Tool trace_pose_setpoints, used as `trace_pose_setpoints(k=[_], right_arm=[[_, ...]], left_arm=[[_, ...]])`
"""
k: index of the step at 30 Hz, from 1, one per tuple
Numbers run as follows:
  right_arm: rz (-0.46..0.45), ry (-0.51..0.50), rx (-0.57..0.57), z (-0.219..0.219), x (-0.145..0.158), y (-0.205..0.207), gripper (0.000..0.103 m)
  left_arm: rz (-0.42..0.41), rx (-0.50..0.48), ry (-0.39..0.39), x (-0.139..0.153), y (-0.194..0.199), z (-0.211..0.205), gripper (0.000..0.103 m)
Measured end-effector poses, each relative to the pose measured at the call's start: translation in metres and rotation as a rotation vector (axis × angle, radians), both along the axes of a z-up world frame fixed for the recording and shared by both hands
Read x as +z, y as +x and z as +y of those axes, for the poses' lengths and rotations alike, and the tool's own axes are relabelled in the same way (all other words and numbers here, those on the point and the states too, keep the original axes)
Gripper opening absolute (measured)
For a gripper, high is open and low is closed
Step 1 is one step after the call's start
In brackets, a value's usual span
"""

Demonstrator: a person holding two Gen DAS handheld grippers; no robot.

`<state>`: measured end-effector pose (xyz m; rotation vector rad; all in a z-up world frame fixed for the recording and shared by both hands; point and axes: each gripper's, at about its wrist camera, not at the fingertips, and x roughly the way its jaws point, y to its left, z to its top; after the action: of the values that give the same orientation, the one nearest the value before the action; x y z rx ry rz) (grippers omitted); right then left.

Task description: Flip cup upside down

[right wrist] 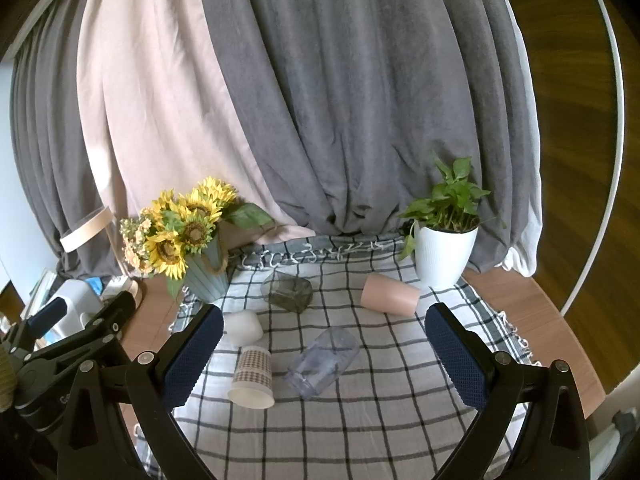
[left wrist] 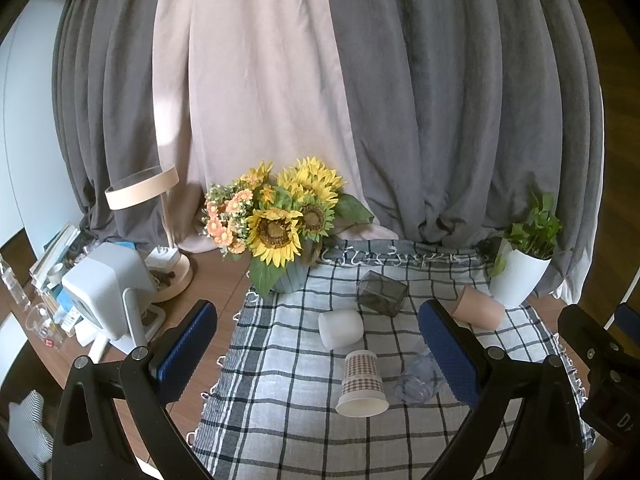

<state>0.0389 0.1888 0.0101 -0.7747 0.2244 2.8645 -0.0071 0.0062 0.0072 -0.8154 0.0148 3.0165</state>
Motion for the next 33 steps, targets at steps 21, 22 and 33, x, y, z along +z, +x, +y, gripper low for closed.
trace_pose_setpoints(k=[21, 22, 33], right_arm=[[-0.014, -0.003, -0.007, 0.004, -0.007, -0.012, 0.101], [-0.017, -0.005, -0.007, 0.005, -0.008, -0.013, 0.101], [-0.088, -0.038, -0.023, 0.008, -0.028, -0.04, 0.101]], left_arm=[[-0.028, -0.015, -0.009, -0.005, -0.014, 0.003, 0.103], [-0.031, -0.016, -0.009, -0.006, -0.016, 0.003, 0.103], [-0.126, -0.057, -0.042, -0.027, -0.051, 0.009, 0.103]])
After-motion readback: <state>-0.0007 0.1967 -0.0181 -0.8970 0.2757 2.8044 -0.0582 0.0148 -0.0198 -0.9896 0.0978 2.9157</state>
